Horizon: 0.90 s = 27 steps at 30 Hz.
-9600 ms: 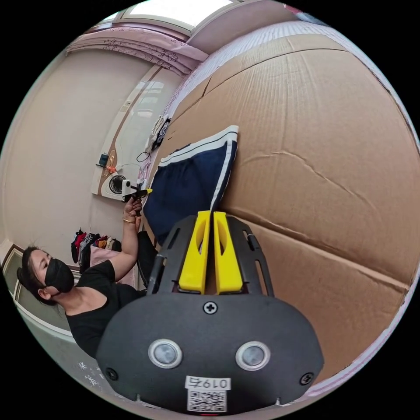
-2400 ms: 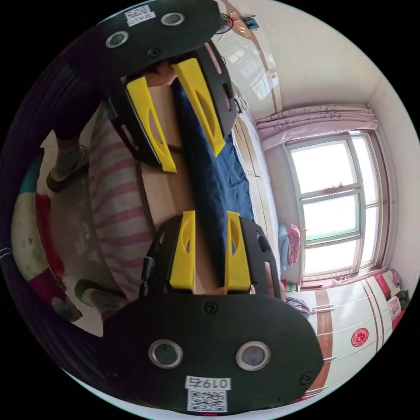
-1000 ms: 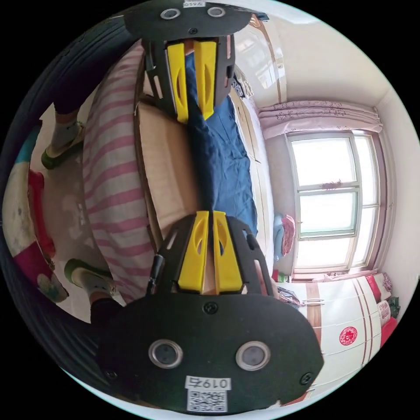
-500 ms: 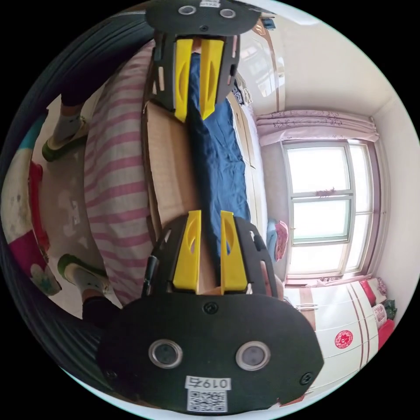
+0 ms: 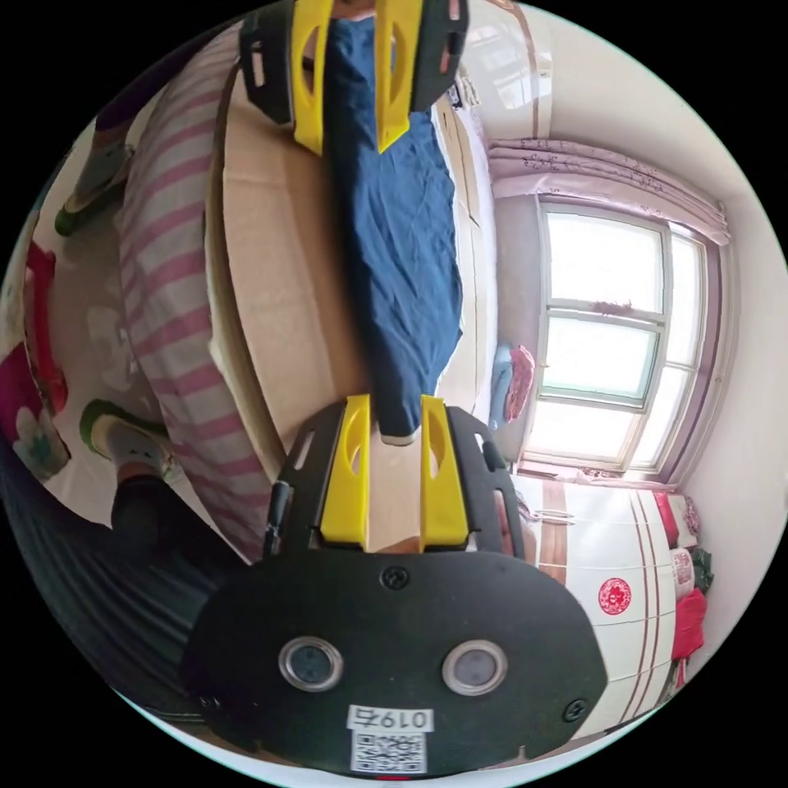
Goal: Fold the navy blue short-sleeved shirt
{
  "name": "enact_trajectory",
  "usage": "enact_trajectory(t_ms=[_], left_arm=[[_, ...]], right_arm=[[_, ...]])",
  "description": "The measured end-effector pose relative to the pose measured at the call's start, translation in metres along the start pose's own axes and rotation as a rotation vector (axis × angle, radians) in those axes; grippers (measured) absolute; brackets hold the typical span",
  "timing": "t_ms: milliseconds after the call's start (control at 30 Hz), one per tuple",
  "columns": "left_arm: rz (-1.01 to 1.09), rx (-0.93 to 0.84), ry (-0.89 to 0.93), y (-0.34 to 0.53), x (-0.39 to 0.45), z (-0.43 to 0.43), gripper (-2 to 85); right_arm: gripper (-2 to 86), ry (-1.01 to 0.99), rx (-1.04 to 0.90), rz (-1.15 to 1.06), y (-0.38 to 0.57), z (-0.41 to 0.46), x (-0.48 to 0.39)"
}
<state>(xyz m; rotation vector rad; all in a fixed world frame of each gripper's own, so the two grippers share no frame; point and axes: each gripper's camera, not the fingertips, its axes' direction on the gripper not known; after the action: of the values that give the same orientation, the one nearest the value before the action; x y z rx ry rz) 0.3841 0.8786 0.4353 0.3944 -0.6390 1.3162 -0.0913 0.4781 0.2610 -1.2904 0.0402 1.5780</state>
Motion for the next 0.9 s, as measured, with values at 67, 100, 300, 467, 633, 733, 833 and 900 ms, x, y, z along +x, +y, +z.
enact_trajectory(t_ms=[67,100,300,467,633,733,833,900], left_arm=[[0.004,-0.001,0.009,0.002,-0.002,0.002,6.5],[0.001,0.002,0.016,0.006,-0.003,0.003,5.8],[0.008,-0.04,0.002,0.017,-0.001,0.012,2.4],[-0.004,-0.041,0.031,0.03,-0.01,0.013,2.0],[-0.022,-0.039,0.067,0.044,-0.02,0.015,1.9],[-0.047,-0.028,0.066,0.055,-0.026,0.013,2.0],[-0.063,-0.013,0.058,0.067,-0.03,0.008,2.2],[-0.074,0.007,0.045,0.08,-0.034,-0.001,2.8]], right_arm=[[8.6,0.035,0.006,-0.026,0.011,0.002,-0.001],[8.5,0.045,0.008,-0.031,0.013,0.003,-0.002],[1.3,0.207,0.012,-0.123,0.023,0.005,-0.014],[-0.5,0.464,0.081,-0.284,0.052,0.005,-0.04],[0.4,0.455,0.14,-0.356,0.073,0.008,-0.068],[3.1,0.364,0.143,-0.285,0.065,-0.005,-0.057],[6.9,0.34,0.133,-0.261,0.065,-0.011,-0.058],[9.4,0.315,0.111,-0.242,0.068,-0.015,-0.056]])
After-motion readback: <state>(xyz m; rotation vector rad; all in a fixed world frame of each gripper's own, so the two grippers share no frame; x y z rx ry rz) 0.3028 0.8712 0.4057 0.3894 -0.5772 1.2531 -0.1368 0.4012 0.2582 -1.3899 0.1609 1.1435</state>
